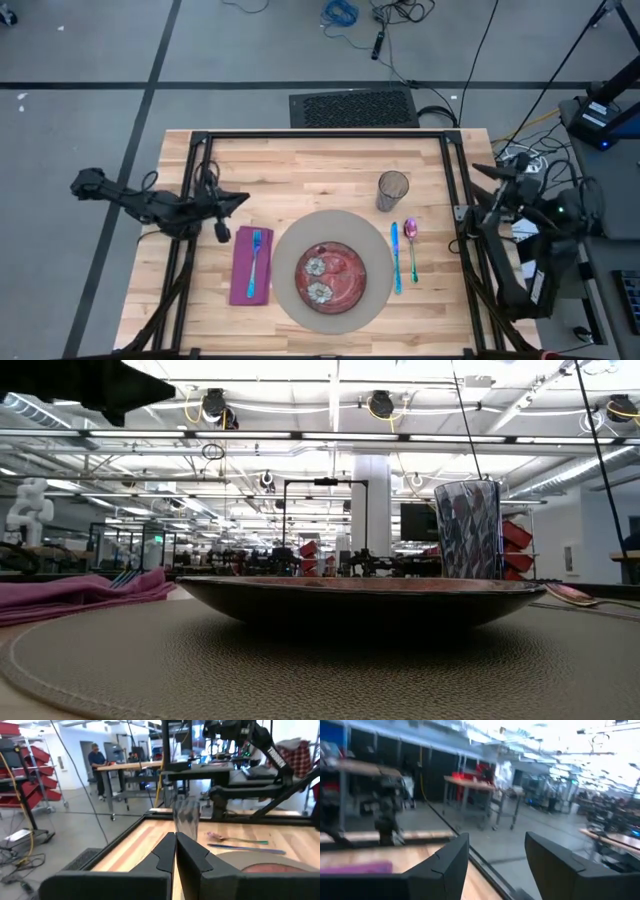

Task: Set table place
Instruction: Return to Home Position

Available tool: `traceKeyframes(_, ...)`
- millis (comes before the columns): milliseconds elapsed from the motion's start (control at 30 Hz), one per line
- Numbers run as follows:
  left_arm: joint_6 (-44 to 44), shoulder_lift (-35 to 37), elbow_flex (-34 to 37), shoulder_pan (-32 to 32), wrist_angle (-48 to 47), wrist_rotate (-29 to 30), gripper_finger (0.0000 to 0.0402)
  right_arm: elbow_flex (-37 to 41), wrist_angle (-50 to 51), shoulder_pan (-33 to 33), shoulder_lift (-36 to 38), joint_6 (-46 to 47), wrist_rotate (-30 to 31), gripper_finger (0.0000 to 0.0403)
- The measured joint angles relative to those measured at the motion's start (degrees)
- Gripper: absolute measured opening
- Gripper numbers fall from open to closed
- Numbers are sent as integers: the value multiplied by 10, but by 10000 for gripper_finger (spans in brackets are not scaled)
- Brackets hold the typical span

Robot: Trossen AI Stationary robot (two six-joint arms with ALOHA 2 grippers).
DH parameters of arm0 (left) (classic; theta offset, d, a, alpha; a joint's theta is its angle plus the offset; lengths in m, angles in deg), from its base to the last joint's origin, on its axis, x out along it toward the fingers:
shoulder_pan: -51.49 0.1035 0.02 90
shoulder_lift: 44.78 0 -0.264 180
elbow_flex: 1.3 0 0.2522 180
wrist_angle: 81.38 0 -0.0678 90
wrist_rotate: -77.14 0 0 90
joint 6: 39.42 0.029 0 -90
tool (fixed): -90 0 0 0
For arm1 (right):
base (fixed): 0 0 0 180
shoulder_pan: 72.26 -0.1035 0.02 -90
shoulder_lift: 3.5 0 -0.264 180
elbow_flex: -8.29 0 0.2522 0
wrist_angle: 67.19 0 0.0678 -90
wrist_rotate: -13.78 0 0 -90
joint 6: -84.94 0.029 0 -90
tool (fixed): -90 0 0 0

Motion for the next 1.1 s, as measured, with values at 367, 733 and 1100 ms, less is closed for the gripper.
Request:
traceKeyframes(367, -35, -172, 0, 47, 103, -44, 0, 216, -323, -33, 0, 186, -7, 180)
traceKeyframes(733, -40, -260, 0, 79, 202, -49, 0, 463, -679, -172, 1, 300, 117, 180)
traceKeyframes(1100, -32, -292, 0, 106, 210, -49, 0, 505, -568, -515, -10, 96, 384, 180)
